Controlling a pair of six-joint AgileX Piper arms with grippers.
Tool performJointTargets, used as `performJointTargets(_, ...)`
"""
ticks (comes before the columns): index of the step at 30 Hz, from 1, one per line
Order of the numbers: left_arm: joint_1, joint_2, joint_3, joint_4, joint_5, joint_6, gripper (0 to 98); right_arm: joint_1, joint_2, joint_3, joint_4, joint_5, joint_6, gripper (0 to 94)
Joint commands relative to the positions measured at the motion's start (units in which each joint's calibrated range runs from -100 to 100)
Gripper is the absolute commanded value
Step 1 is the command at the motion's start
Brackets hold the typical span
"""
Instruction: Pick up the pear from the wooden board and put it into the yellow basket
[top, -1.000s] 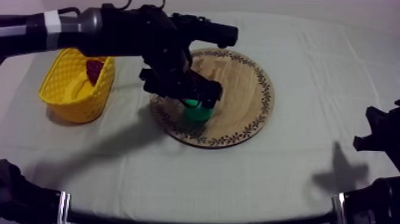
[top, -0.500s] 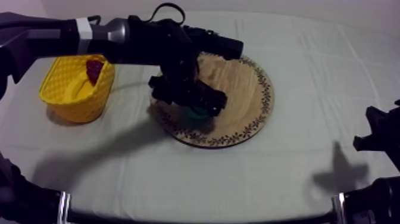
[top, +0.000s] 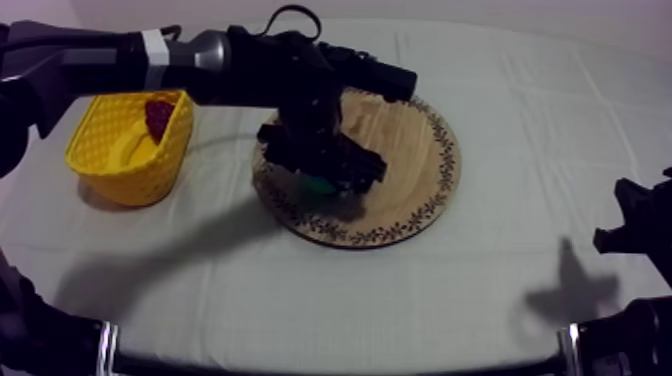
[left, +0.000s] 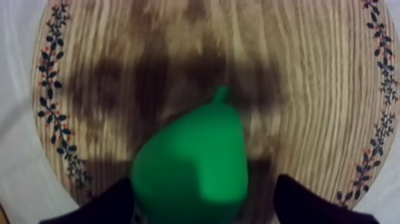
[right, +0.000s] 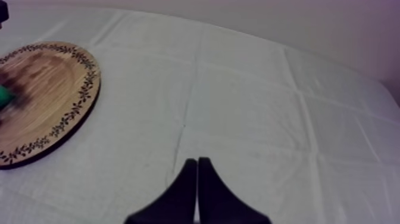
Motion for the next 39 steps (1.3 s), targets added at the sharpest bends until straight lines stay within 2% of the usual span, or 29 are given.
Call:
performJointTargets(1, -0.03, 0.23, -0.31, 0.07, 0.35, -0.23, 83.9, 0.01, 0.01, 0.05, 0.00, -0.01, 0.01, 0.5)
performJointTargets(10, -0.36, 2.88, -2.91, 0.59, 3.17, -2.05, 83.8, 0.01, 0.01, 0.05, 0.00, -0.01, 0.01, 0.5)
performJointTargets(17, -0.01, 6.11, -6.13, 0.46, 7.46, -1.80, 83.3, 0.01, 0.01, 0.05, 0.00, -0.01, 0.01, 0.5)
performJointTargets(28, -0.37, 7.39, -8.10, 1.01, 8.83, -2.72, 69.1, 0.01, 0.01, 0.05, 0.00, -0.01, 0.01, 0.5)
performJointTargets(39, -0.71, 7.98, -10.00, 1.30, 9.45, -3.20, 65.4, 0.01, 0.01, 0.05, 0.00, -0.01, 0.01, 0.5)
